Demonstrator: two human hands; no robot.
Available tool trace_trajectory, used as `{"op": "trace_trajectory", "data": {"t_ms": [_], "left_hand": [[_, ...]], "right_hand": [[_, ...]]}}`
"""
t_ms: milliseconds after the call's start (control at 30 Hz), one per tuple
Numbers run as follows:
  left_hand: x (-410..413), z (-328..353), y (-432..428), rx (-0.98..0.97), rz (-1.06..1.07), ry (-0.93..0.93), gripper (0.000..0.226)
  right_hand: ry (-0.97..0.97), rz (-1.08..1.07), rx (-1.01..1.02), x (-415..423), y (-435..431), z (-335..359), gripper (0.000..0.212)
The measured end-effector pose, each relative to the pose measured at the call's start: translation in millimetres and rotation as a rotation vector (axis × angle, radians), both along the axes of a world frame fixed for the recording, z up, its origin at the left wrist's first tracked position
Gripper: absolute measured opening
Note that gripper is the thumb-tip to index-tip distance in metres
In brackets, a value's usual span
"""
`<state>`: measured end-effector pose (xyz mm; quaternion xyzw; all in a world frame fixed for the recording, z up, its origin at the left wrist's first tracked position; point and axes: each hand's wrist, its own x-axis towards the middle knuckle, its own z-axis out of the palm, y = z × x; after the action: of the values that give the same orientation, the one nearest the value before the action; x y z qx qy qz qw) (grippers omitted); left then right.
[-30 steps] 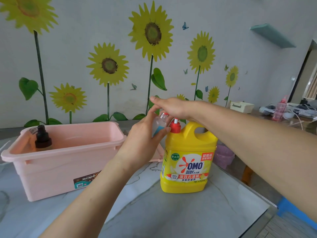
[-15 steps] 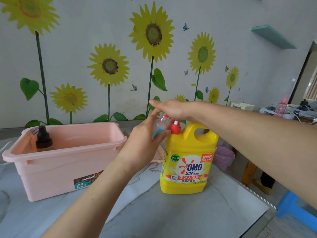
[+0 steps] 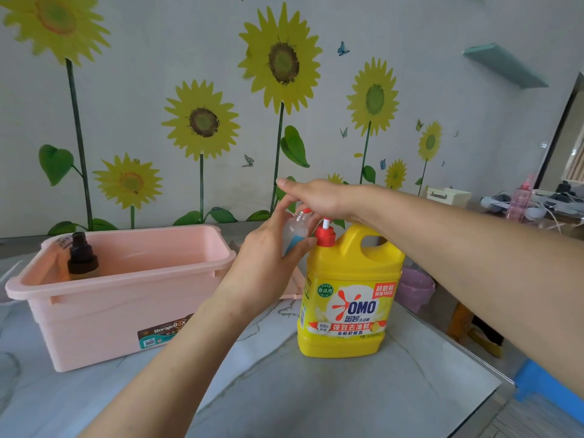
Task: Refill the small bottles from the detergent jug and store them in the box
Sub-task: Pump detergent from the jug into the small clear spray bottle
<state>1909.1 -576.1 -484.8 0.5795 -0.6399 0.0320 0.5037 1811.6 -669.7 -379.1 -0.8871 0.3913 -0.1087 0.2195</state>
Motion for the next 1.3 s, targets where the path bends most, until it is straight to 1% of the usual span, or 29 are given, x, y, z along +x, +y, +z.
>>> {"op": "trace_trajectory", "data": {"t_ms": [67, 167, 267, 333, 467, 600, 700, 833, 933, 1000, 1100, 1167, 1300], "left_hand": [[0.3, -1.4, -0.4, -0.002, 0.002, 0.001, 0.054], [0.5, -4.6, -0.4, 0.008, 0.002, 0.006, 0.053], [0.6, -4.0, -1.8, 0.016, 0.008, 0.011, 0.046], [0.1, -2.9, -2.7, 0.003, 0.0, 0.008, 0.048], [1.1, -5.3, -2.8, 0.007, -0.002, 0.005, 0.055], [0.1, -4.0, -1.6, -0.003, 0.004, -0.005, 0.049], [1.6, -2.7, -2.8, -0.017, 0.003, -0.007, 0.051], [1.2, -4.5, -1.4, -0.001, -0.002, -0.011, 0.051], [0.8, -3.0, -1.3, -0.012, -0.001, -0.011, 0.046], [1.7, -1.9, -2.0, -0.022, -0.001, -0.019, 0.051], [1.7, -3.5, -1.5, -0.001, -0.007, -0.013, 0.054], [0.6, -4.3, 0.1, 0.007, -0.006, -0.006, 0.053], [0.2, -2.1, -0.8, 0.004, 0.009, -0.009, 0.043]], "right_hand": [[0.023, -0.007, -0.03, 1.1, -0.5, -4.9, 0.065], [0.079, -0.006, -0.023, -0.1, 1.4, -3.7, 0.066], [0.06, 0.004, 0.006, 0.7, 1.9, 3.2, 0.067], [0.05, 0.001, -0.012, 1.7, 1.5, 1.1, 0.067], [0.094, -0.005, -0.029, 3.3, 3.1, -5.2, 0.068], [0.073, -0.003, -0.003, 1.3, 1.7, 3.8, 0.068], [0.036, -0.009, -0.025, 1.5, 0.3, -1.7, 0.067], [0.083, -0.005, -0.018, 1.9, 2.1, -4.3, 0.068], [0.057, 0.0, 0.008, 2.3, 1.0, 2.7, 0.067], [0.037, -0.005, -0.003, 2.6, 1.6, -0.1, 0.066], [0.084, -0.004, -0.019, 2.2, 4.9, -6.2, 0.067], [0.101, -0.002, -0.002, 1.3, 6.7, -2.9, 0.067], [0.039, 0.003, 0.022, 1.0, 4.9, 4.3, 0.066]]}}
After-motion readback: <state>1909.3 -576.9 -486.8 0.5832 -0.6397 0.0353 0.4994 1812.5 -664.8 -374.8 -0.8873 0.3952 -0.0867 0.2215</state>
